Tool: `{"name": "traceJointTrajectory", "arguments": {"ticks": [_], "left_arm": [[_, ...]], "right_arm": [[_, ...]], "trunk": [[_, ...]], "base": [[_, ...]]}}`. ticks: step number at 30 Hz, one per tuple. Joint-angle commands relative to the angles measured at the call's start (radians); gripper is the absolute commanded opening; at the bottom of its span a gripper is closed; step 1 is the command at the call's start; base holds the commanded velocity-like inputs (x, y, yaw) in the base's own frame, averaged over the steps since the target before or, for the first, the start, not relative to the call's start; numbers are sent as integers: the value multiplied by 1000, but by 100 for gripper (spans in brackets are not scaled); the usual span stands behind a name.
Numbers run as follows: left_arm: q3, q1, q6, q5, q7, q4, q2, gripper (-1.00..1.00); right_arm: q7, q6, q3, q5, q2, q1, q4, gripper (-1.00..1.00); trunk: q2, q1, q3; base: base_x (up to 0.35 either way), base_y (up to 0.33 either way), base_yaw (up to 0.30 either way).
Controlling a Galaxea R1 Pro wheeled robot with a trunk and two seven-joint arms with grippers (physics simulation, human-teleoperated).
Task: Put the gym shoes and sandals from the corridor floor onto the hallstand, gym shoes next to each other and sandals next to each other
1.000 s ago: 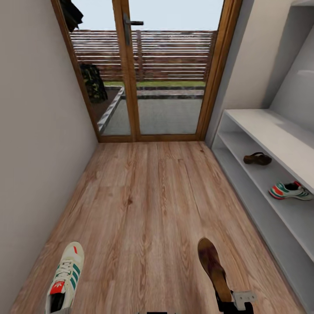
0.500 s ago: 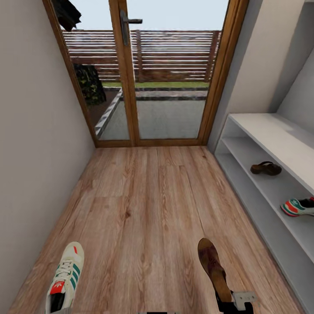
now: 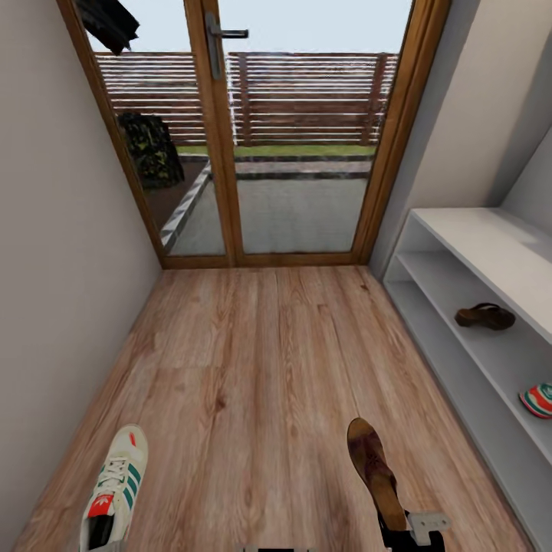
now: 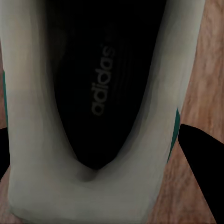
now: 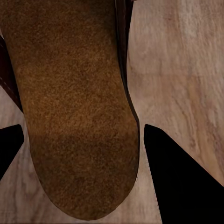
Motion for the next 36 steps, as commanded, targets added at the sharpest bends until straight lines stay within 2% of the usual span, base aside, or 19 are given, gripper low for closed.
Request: {"name": "traceJointTrajectory", "arguments": {"ticks": [1,25,36], "left_arm": [[2,-1,-3,5,-4,1,0,-100],[2,-1,-3,5,-4,1,0,-100],[2,-1,-3,5,-4,1,0,-100]], "right_arm": [[9,-4,-9,4,1,-1,0,-100],[10,-3,-9,4,1,-1,0,-100],[10,-2,-9,4,1,-1,0,-100]], "trunk": [[0,0,-1],[0,0,-1],[0,0,5]], "base": [[338,0,0],[336,45,-3],[313,153,-218]]}}
